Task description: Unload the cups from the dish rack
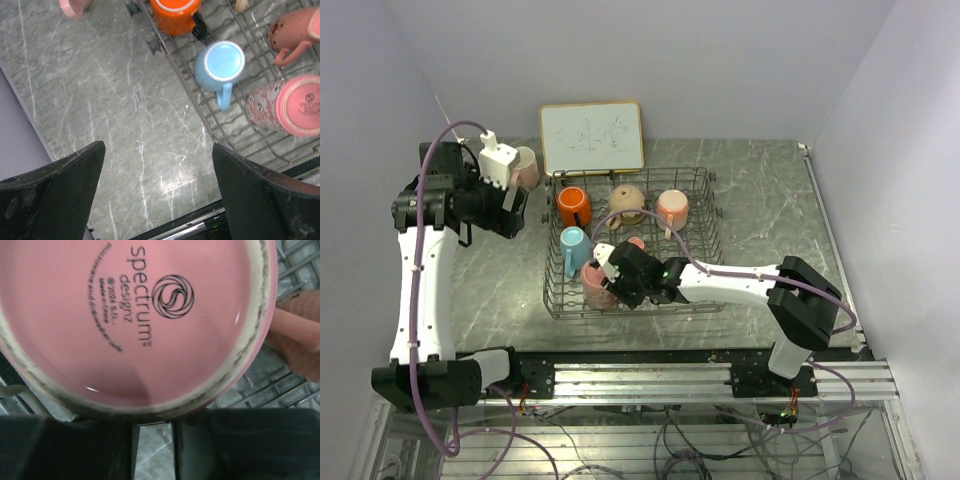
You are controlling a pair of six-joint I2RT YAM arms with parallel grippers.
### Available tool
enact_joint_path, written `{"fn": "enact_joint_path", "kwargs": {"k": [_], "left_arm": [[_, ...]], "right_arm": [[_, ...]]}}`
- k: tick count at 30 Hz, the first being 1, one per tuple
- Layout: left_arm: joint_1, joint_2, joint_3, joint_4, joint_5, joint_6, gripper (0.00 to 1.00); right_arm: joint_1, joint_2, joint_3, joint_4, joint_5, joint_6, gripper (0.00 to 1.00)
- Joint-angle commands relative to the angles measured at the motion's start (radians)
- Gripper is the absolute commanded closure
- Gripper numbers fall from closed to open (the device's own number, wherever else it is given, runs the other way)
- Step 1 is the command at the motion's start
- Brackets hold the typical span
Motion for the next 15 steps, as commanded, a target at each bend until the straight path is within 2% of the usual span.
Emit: {"fn": "enact_joint_path", "kwargs": {"k": [1,2,3,11,15], "left_arm": [[0.005,-0.085,-0.061,0.041,0.075,0.1,0.01],[0.006,-0.102,-0.077,0.059,0.091,0.114,0.01],[0.006,-0.12,-0.096,0.077,0.11,0.131,0.01],[0.005,-0.279,-0.315,0.144,0.27,0.43,0.01],[0.005,-0.359,-0.411,0.225,0.341,0.519,0.01]], "right_arm": [[0.015,-0.005,0.032,0.021,0.043,0.024,0.85],[0.014,-0.019,0.037,0.023,0.043,0.029,0.97],[0.014,-0.037,0.041,0.024,0.042,0.031,1.0],[-0.016,-0.147,0.164,-0.045,0.026,0.066,1.0],[-0.104,-0.214,0.223,-0.05,-0.085,0.171,1.0]]}}
